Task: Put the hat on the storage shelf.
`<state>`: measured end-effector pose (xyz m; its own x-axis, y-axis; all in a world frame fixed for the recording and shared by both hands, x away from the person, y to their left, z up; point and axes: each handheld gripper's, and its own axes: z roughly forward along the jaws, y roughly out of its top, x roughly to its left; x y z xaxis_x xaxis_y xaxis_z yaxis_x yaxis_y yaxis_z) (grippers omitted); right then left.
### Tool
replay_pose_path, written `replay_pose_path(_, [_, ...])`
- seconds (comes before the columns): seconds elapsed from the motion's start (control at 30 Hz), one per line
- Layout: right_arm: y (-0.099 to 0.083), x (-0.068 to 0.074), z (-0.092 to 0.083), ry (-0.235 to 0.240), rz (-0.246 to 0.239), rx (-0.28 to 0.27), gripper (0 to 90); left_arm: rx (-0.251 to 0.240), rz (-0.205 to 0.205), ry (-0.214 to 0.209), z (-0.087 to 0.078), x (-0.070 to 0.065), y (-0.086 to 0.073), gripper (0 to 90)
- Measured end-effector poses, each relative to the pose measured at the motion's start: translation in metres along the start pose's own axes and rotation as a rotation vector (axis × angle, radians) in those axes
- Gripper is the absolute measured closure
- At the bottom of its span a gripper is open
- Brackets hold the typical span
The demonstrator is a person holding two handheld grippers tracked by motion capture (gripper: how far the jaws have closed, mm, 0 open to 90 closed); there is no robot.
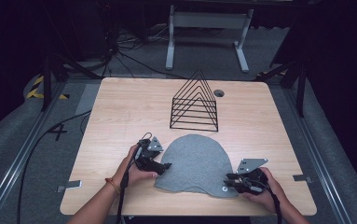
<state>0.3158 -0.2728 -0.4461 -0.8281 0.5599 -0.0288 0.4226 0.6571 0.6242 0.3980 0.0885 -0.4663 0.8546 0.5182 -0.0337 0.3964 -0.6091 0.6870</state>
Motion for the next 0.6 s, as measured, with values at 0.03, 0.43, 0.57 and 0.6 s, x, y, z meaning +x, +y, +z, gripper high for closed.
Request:
replay_pose_path(0.03, [0.004,-0.011,-0.004,-0.033,0.048,-0.049,64.6,-0.013,-0.002,0.002,0.000,0.003,0.003,25.2])
replay_pose_path(0.43, [0.044,-0.063,0.026,-0.164,0.153,-0.031,45.2,0.032,0.009,0.040,0.022,0.023,0.027,28.4])
replay_pose_path(0.57, [0.049,-0.071,0.038,-0.156,0.174,-0.029,45.4,0.017,0.001,0.025,0.024,0.027,0.027,28.1])
replay_pose_path(0.6, [0.049,-0.072,0.041,-0.151,0.177,-0.024,45.4,0.019,-0.003,0.007,0.024,0.027,0.027,28.9])
